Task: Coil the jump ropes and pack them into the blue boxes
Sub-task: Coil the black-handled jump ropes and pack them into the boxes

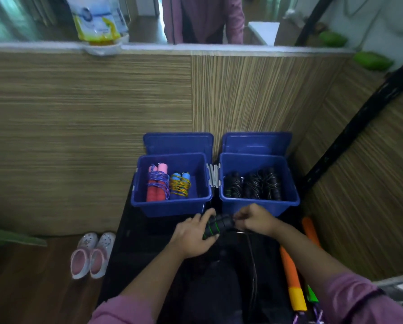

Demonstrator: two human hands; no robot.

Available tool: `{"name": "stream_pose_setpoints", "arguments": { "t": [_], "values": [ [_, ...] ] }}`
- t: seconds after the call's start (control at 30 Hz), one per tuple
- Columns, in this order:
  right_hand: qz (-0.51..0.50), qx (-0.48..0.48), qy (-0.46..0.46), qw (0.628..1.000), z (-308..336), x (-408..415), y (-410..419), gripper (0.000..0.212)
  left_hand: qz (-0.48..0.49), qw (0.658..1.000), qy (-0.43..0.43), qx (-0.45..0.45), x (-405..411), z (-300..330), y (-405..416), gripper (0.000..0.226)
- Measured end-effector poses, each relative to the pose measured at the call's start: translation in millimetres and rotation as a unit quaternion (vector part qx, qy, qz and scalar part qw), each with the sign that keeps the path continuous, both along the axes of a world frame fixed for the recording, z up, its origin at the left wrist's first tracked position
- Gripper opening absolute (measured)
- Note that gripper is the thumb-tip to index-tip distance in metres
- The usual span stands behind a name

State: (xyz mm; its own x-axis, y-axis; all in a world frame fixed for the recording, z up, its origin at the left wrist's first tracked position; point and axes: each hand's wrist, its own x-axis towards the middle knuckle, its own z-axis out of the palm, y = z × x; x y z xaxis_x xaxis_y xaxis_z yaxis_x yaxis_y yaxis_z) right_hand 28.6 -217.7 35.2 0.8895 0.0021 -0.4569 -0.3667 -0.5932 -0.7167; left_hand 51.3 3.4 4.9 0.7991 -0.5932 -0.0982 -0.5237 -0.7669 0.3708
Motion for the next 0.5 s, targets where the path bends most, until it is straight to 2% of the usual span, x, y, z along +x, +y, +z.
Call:
{"name": "stream_pose_setpoints", "arguments": {
  "t": [0.03,0.13,0.2,0.27,0.33,0.4,0.5],
  "values": [
    [-0.012,0.035,0.004,0.999,9,6,1,0.008,0.009,1.0,0.007,-0.022,6,12,0,0.054],
    [-0.036,0.159,0.014,0.986,37,19,4,0.02,0.042,0.994,0.033,-0.092,26,47,3,0.044],
    [-0.04,0.204,-0.034,0.978,55,28,6,0.023,0.066,0.989,0.036,-0.129,39,70,7,0.043],
    [-0.039,0.177,-0.109,0.977,69,41,8,0.024,0.072,0.985,0.045,-0.149,44,90,11,0.042],
    [-0.038,0.097,-0.175,0.979,81,56,9,0.022,0.063,0.981,0.065,-0.174,45,103,13,0.04],
    [-0.029,0.038,-0.215,0.976,92,71,11,0.019,0.054,0.978,0.069,-0.191,45,109,17,0.04],
    [0.001,0.003,-0.245,0.97,107,85,17,0.015,0.048,0.969,0.077,-0.229,46,112,23,0.039]
  ]
}}
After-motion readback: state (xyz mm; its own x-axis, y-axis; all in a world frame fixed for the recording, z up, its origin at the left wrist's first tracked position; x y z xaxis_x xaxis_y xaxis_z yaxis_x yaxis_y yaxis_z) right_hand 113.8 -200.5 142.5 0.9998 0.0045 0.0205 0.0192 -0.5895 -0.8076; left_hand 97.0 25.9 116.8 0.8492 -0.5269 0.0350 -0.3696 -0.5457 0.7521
